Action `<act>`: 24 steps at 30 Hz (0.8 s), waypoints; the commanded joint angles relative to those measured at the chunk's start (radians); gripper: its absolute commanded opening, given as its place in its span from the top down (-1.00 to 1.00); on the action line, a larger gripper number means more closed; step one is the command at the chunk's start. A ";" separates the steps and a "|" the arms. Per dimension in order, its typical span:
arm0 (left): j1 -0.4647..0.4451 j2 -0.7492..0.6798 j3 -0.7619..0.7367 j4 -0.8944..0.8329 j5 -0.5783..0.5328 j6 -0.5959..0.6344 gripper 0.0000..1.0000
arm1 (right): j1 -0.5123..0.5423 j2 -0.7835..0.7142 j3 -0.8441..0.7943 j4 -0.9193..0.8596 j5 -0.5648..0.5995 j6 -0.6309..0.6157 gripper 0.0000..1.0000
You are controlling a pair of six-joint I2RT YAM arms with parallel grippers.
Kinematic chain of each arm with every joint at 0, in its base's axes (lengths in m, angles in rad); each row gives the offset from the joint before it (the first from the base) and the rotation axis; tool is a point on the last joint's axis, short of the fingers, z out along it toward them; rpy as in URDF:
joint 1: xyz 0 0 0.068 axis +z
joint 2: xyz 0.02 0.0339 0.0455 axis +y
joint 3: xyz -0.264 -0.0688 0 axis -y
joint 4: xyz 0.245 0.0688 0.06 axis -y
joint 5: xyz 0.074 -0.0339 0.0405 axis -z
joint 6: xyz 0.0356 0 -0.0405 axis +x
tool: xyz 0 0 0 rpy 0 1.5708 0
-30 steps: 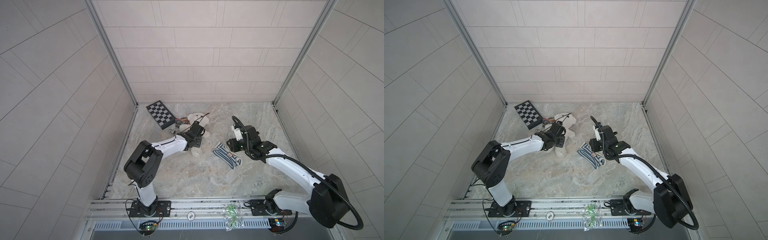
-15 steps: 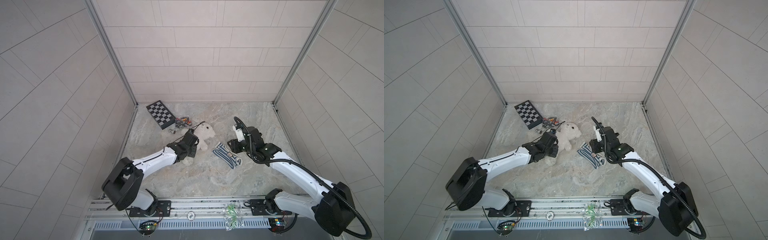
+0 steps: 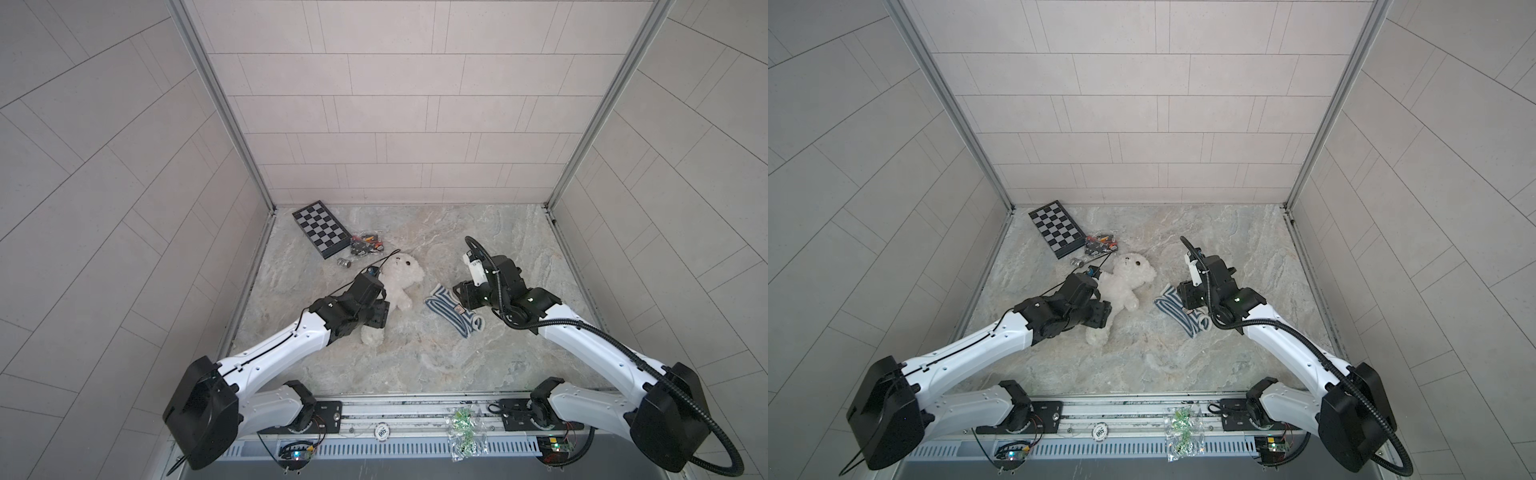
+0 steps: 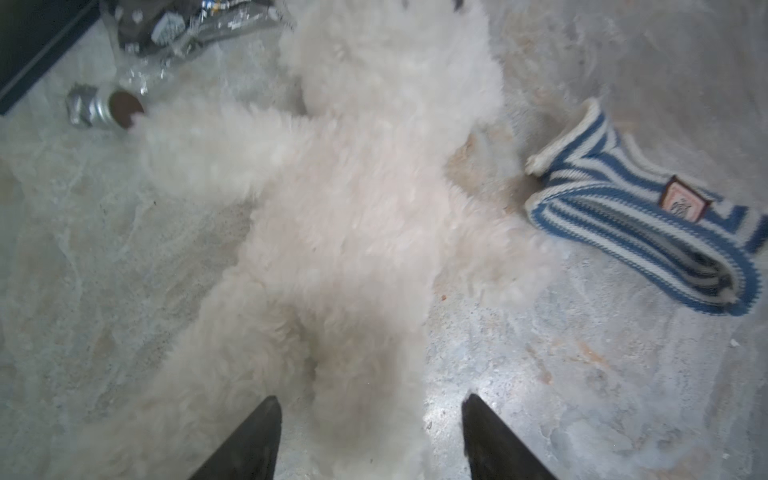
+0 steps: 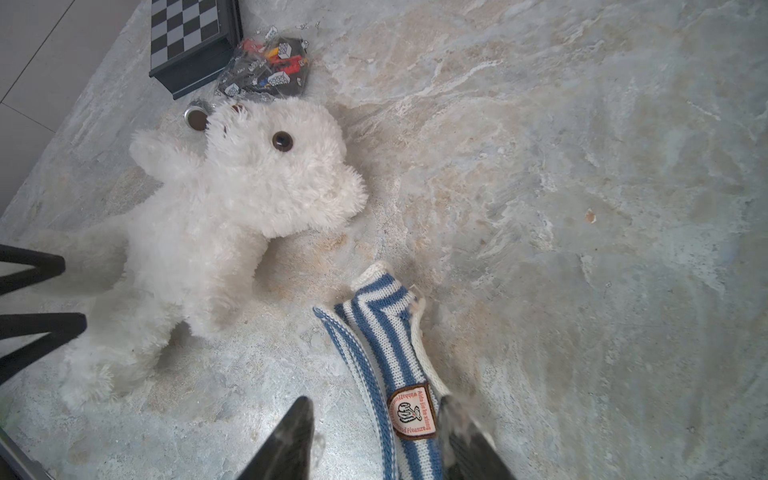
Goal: Dress the teddy bear
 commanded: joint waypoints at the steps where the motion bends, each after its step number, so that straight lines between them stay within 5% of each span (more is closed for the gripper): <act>1: 0.036 0.084 0.077 0.014 0.056 0.062 -0.47 | 0.011 0.008 -0.005 -0.005 -0.005 0.005 -0.03; 10: 0.110 0.377 0.225 0.028 0.048 0.124 -0.56 | 0.018 -0.020 -0.025 -0.031 0.008 -0.012 -0.03; 16: 0.112 0.440 0.209 0.050 0.045 0.115 -0.58 | 0.018 -0.056 -0.062 0.011 0.029 -0.018 -0.04; 24: 0.112 0.395 0.152 0.110 0.026 0.085 0.15 | 0.040 -0.015 -0.059 -0.010 0.012 -0.027 -0.04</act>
